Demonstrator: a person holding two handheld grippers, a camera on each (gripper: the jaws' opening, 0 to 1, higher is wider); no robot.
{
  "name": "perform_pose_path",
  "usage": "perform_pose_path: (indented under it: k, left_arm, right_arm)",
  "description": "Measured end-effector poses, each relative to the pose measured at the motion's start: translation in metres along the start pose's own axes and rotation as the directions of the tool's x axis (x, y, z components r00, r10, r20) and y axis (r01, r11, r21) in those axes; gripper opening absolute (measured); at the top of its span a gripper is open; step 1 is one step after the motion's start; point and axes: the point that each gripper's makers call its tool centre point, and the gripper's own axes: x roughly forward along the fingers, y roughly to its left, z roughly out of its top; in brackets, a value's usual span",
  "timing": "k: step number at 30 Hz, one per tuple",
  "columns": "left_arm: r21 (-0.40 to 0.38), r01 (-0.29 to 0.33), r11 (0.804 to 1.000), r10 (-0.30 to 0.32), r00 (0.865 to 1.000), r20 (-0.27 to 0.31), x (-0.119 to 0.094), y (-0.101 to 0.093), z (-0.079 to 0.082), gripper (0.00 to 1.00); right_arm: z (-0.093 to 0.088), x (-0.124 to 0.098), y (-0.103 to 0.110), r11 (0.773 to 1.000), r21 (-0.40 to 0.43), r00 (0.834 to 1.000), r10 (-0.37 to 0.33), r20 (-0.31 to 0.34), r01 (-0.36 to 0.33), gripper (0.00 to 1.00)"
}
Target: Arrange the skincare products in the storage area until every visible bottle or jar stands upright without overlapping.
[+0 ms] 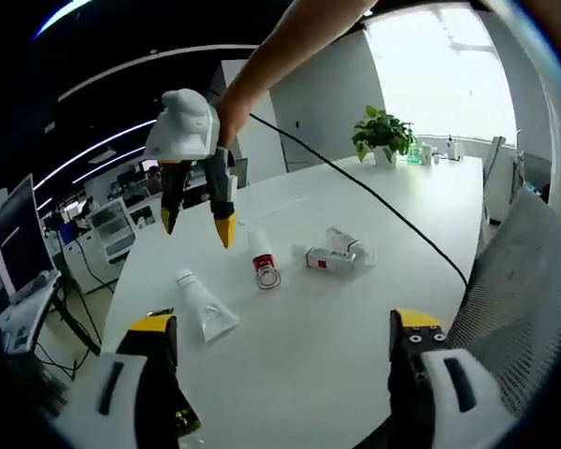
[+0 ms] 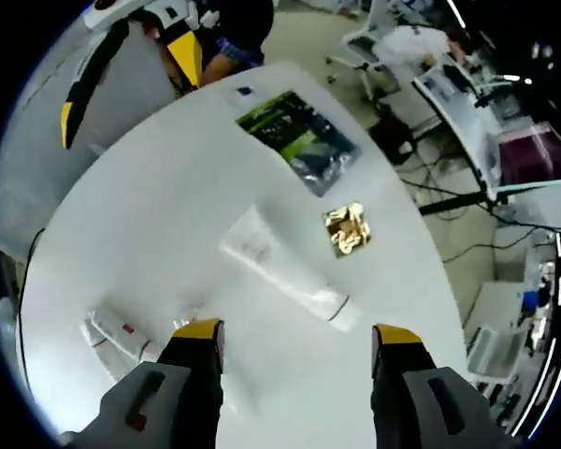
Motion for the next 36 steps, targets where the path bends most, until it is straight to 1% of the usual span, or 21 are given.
perform_pose_path:
  k: [4,6,9,12,13,14,15,16,18,19,21,22,25,26,27,28,29,30,34,35,36]
  left_arm:
    - [0.010,-0.001,1.000,0.001,1.000,0.002,0.000,0.000,0.001,0.88]
    - [0.014,-0.004,1.000,0.004,1.000,0.002,0.000,0.001,0.000,0.88]
    - [0.011,-0.010,1.000,0.009,1.000,0.007,0.000,0.002,0.001,0.87]
    - [0.019,-0.009,1.000,0.009,1.000,0.005,0.000,0.002,0.001,0.86]
    - [0.020,-0.009,1.000,0.009,1.000,-0.003,0.000,0.002,-0.001,0.85]
    - [0.021,-0.009,1.000,0.009,1.000,-0.007,0.001,0.002,-0.002,0.85]
    - [0.027,-0.006,1.000,0.006,1.000,-0.011,0.001,0.001,-0.002,0.84]
    - [0.034,-0.004,0.999,0.005,1.000,-0.009,0.001,0.001,-0.001,0.84]
    - [0.042,-0.007,0.999,0.007,1.000,-0.006,0.001,0.001,0.000,0.84]
    - [0.037,-0.011,0.999,0.012,1.000,-0.006,0.000,0.002,-0.001,0.84]
    - [0.034,-0.019,0.999,0.019,1.000,-0.006,0.000,0.004,-0.001,0.84]
    - [0.031,-0.022,0.999,0.022,1.000,-0.006,-0.001,0.005,-0.001,0.83]
    - [0.040,-0.023,0.999,0.023,1.000,-0.006,-0.001,0.004,-0.001,0.83]
    - [0.040,-0.021,0.999,0.021,1.000,-0.010,-0.001,0.004,-0.002,0.83]
    - [0.040,-0.020,0.999,0.020,1.000,-0.011,0.000,0.004,-0.002,0.83]
    - [0.044,-0.020,0.999,0.021,1.000,-0.010,0.000,0.004,-0.002,0.83]
    - [0.046,-0.020,0.999,0.020,1.000,-0.007,0.000,0.004,-0.001,0.82]
    - [0.045,-0.019,0.999,0.020,1.000,-0.006,-0.001,0.004,-0.001,0.82]
    - [0.045,-0.024,0.999,0.024,1.000,-0.004,-0.001,0.005,-0.001,0.81]
    - [0.045,-0.025,0.999,0.026,1.000,-0.004,-0.001,0.005,-0.001,0.81]
    - [0.046,-0.026,0.999,0.026,1.000,-0.003,-0.001,0.005,0.000,0.81]
  right_arm:
    - [-0.001,0.023,-0.004,0.995,-0.088,0.999,0.042,-0.034,-0.045,0.64]
    - [-0.001,0.036,-0.006,0.987,-0.148,0.997,0.055,-0.054,-0.063,0.63]
    - [0.000,0.051,-0.005,0.975,-0.201,0.993,0.078,-0.085,-0.094,0.62]
    - [0.003,0.066,-0.007,0.944,-0.310,0.990,0.083,-0.111,-0.114,0.57]
    - [0.004,0.072,-0.006,0.926,-0.355,0.988,0.082,-0.131,-0.124,0.55]
    - [0.002,0.078,-0.004,0.907,-0.393,0.984,0.105,-0.142,-0.153,0.53]
    - [0.003,0.082,0.000,0.876,-0.447,0.980,0.120,-0.162,-0.181,0.52]
    - [0.004,0.085,0.000,0.849,-0.495,0.979,0.115,-0.168,-0.185,0.52]
    - [-0.001,0.091,0.000,0.770,-0.599,0.969,0.102,-0.226,-0.221,0.49]
    - [-0.004,0.094,-0.001,0.726,-0.645,0.962,0.087,-0.258,-0.239,0.48]
    - [-0.005,0.098,0.001,0.687,-0.679,0.957,0.089,-0.277,-0.260,0.47]
    - [-0.004,0.100,0.003,0.684,-0.678,0.955,0.098,-0.280,-0.269,0.46]
    - [0.003,0.102,0.006,0.692,-0.672,0.958,0.114,-0.261,-0.266,0.40]
    - [0.001,0.101,0.005,0.665,-0.693,0.954,0.107,-0.279,-0.277,0.39]
    - [0.001,0.101,0.003,0.662,-0.697,0.955,0.102,-0.279,-0.275,0.37]
    - [0.002,0.101,0.002,0.663,-0.700,0.957,0.098,-0.272,-0.266,0.36]
    - [0.001,0.101,0.003,0.674,-0.687,0.956,0.104,-0.276,-0.271,0.33]
    - [0.000,0.100,0.003,0.678,-0.682,0.954,0.105,-0.281,-0.275,0.31]
    - [0.002,0.100,0.002,0.683,-0.682,0.955,0.079,-0.287,-0.261,0.28]
    - [0.001,0.100,0.002,0.672,-0.693,0.954,0.070,-0.292,-0.262,0.27]
    - [0.002,0.100,0.002,0.668,-0.697,0.954,0.068,-0.293,-0.262,0.27]
